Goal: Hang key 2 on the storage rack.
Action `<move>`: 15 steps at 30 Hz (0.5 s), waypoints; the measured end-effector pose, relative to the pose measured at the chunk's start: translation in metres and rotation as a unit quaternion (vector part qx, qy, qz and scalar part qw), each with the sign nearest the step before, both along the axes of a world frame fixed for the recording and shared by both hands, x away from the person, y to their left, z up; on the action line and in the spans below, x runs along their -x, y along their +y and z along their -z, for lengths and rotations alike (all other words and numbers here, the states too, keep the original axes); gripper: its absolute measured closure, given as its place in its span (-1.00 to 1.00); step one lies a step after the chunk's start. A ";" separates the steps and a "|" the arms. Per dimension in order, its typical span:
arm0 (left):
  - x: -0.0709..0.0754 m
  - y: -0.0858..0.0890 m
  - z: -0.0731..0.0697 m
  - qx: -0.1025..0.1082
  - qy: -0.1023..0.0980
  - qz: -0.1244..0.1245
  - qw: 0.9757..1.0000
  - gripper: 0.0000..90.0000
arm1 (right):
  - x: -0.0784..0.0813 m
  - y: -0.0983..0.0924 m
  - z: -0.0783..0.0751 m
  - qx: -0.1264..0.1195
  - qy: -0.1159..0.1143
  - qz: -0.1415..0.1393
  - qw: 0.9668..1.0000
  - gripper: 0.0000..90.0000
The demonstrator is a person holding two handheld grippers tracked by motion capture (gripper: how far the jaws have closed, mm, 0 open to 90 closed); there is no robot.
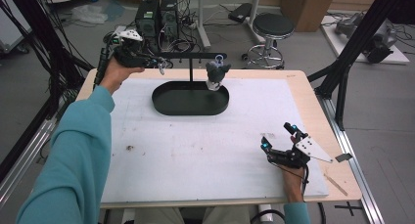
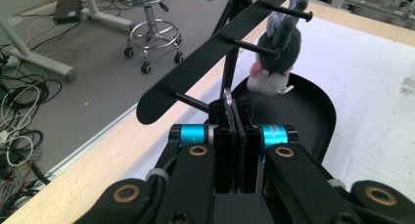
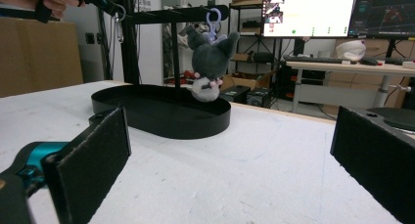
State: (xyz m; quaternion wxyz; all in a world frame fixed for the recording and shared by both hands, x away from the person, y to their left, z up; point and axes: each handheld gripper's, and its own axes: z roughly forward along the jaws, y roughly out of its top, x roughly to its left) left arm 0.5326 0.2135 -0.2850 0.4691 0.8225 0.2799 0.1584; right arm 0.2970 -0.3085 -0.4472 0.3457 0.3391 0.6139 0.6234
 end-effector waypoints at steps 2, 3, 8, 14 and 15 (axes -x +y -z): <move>-0.001 0.000 0.001 -0.003 0.000 -0.003 1.000 0.96 | 0.000 0.000 0.001 0.000 0.002 0.001 1.000 -0.99; -0.001 0.000 0.001 -0.003 0.001 -0.004 1.000 0.96 | 0.000 0.000 0.001 0.000 0.002 0.002 1.000 -0.99; -0.002 0.001 0.001 -0.005 -0.001 -0.013 1.000 0.96 | 0.000 0.000 0.002 0.000 -0.001 0.005 1.000 -0.99; -0.005 0.001 0.004 -0.002 -0.002 -0.021 1.000 0.96 | -0.001 0.000 0.004 0.003 0.003 0.005 1.000 -0.99; -0.005 0.001 0.004 -0.006 -0.002 -0.022 1.000 0.96 | 0.000 0.001 0.004 0.001 0.007 0.005 1.000 -0.99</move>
